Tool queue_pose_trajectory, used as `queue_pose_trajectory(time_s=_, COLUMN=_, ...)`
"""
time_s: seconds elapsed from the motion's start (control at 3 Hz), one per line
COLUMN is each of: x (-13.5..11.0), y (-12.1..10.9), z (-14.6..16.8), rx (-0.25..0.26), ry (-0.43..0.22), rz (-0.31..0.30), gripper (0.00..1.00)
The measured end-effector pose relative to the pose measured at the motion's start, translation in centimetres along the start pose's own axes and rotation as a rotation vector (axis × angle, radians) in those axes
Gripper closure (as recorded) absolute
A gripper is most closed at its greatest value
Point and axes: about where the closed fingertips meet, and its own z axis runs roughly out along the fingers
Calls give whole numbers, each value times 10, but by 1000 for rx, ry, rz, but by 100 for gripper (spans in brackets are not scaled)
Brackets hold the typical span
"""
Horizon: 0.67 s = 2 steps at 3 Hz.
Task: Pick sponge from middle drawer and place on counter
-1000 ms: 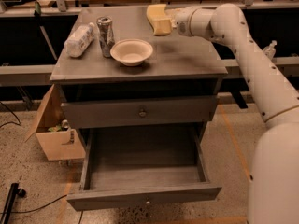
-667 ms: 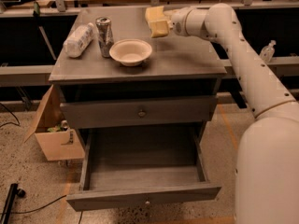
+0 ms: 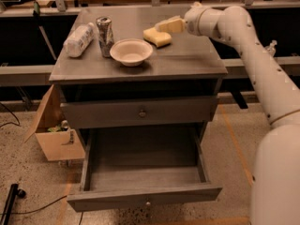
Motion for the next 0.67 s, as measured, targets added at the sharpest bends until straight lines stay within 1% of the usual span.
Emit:
queue_pose_trajectory(time_s=0.33, x=-27, y=-41, z=-89, rx=96, ry=-122, rz=-11, gripper=0)
queue_pose_trajectory(time_s=0.67, x=-23, y=-51, z=-101, rx=114, ry=-117, rz=-9, gripper=0)
